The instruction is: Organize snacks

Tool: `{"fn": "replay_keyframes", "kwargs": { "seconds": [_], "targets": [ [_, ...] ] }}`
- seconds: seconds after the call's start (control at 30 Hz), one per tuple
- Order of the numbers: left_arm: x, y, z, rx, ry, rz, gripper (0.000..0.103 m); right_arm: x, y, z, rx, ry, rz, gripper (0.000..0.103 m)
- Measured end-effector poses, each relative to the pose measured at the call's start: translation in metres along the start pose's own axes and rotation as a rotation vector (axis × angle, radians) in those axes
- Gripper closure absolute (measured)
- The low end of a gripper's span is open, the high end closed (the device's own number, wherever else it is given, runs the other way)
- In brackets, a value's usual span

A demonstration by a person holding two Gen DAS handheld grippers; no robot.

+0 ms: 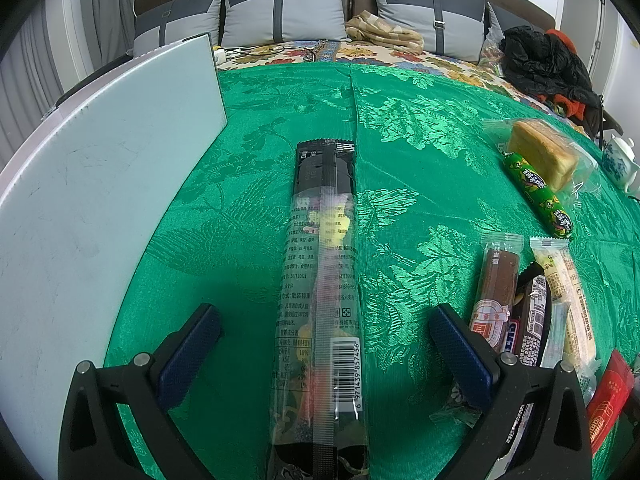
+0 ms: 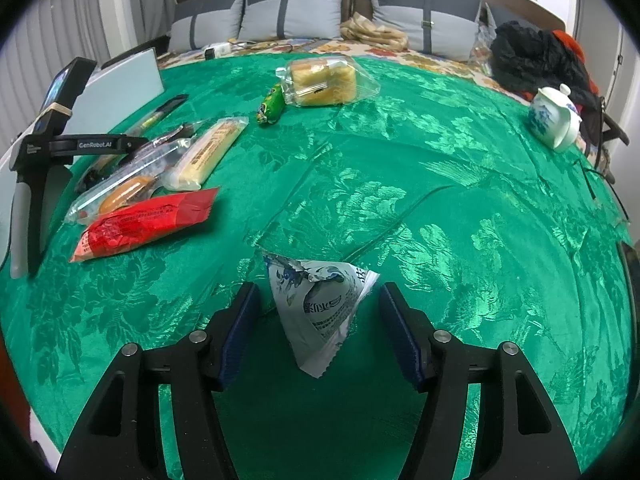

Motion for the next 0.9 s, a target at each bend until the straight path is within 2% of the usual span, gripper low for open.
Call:
{"fn": "replay_keyframes", "kwargs": {
  "seconds": [0.9],
  "targets": [
    [-0.0003,-0.0001,-0.0002,0.0,0.0,0.0,0.0,0.0003,0.0001,-0.0016,0.0,0.004,-0.004,0.032]
  ]
}}
Point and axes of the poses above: each gripper's, at about its wrist camera, not at the fingertips, and z roughly against the way its jaws point, x to its right, y to its top, the point moved 8 cm from there along -z, roughly the way its jaws point, and after that the axes turned 9 degrees about z, right-handed, at the moved point
